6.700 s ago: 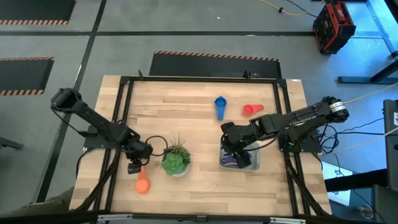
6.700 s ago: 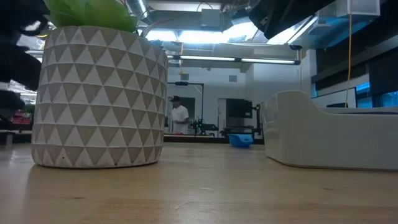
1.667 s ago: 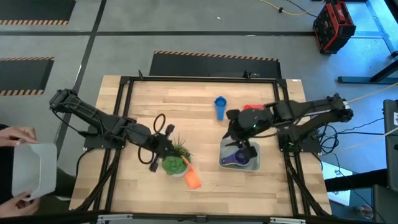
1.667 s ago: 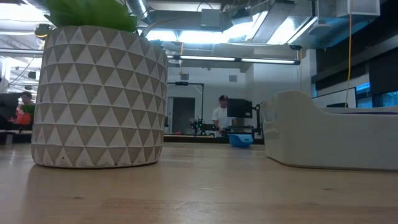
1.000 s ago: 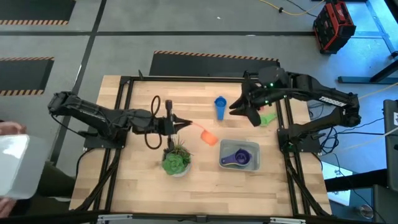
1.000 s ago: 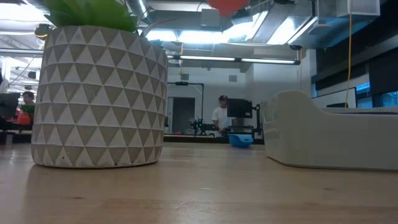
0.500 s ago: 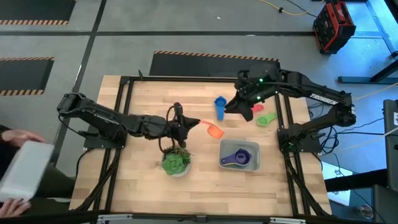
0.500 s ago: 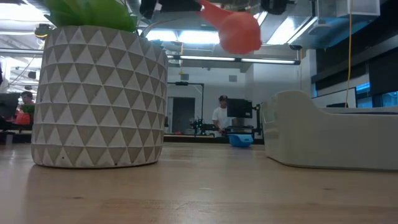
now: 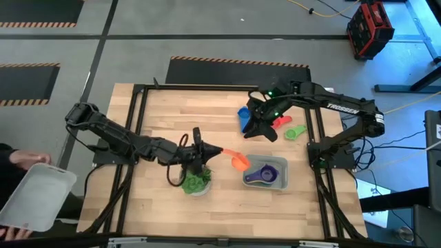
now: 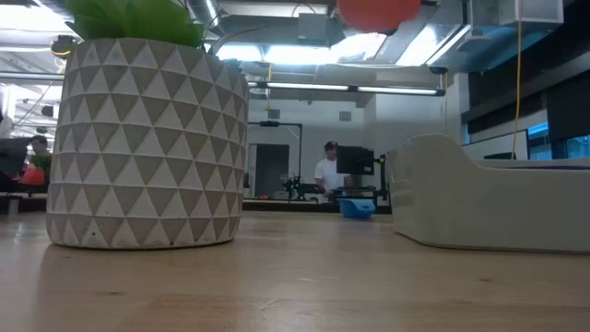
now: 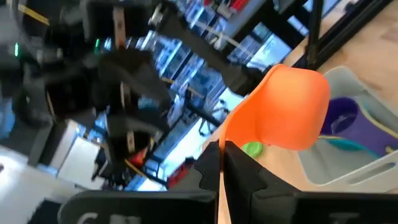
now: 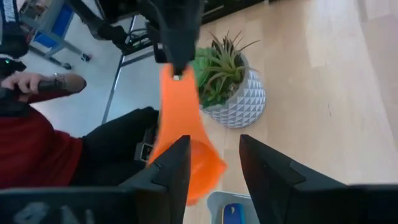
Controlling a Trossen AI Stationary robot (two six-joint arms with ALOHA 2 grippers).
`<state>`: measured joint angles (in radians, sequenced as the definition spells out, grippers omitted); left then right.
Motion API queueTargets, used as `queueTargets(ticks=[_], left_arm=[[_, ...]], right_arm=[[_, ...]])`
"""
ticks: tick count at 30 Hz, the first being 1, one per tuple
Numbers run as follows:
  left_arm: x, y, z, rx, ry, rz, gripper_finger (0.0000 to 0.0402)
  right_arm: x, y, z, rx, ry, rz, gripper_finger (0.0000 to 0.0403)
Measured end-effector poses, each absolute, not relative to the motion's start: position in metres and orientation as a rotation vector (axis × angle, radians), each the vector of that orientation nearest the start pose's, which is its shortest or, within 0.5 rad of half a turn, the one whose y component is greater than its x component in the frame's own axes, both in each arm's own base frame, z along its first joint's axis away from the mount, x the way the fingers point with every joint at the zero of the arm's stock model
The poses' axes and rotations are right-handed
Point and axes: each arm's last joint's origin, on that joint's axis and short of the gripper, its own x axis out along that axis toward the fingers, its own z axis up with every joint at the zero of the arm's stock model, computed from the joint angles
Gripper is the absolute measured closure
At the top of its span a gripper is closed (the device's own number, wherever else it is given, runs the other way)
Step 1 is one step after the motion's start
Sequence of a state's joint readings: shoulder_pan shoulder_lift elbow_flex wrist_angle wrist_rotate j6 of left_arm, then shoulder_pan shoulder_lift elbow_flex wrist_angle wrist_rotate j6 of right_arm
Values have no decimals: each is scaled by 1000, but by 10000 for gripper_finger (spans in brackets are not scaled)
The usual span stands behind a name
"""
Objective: Nest measuring cups in basket
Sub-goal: Stack the orange measuring cup on top the blue measuring cup in the grey bin
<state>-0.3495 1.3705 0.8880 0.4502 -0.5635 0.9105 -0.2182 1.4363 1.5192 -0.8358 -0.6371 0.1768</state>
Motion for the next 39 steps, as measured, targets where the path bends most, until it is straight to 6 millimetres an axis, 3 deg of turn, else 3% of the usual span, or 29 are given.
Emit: queueTargets(ticks=[7, 17, 26, 39], left_arm=[[284, -109, 301, 976, 92, 169, 401], [274, -130, 303, 1021, 75, 157, 401], [268, -141, 306, 1006, 26, 124, 401], [266, -147, 308, 1027, -23, 85, 401]], right_arm=[[298, -38, 373, 484, 769, 372, 260], [311, 1, 362, 368, 813, 538, 260], [325, 27, 346, 284, 863, 571, 260], [344, 43, 324, 274, 899, 609, 260]])
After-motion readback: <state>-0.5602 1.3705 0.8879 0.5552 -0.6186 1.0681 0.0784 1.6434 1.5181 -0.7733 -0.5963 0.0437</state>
